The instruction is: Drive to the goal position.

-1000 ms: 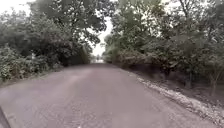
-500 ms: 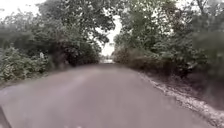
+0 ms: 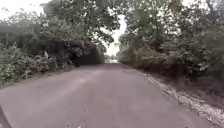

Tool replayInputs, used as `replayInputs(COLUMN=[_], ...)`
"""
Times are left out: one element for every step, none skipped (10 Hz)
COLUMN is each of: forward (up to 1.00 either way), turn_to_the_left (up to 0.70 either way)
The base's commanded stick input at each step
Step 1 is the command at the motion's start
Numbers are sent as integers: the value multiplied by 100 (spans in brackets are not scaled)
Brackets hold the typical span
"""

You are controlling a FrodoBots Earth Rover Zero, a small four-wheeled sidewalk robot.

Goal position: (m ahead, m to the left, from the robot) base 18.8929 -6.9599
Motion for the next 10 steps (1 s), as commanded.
replayInputs(forward=[6,6,6,6,6,6,6,7,7,6], turn_to_the_left=[0,0,0,0,0,0,0,0,0,0])
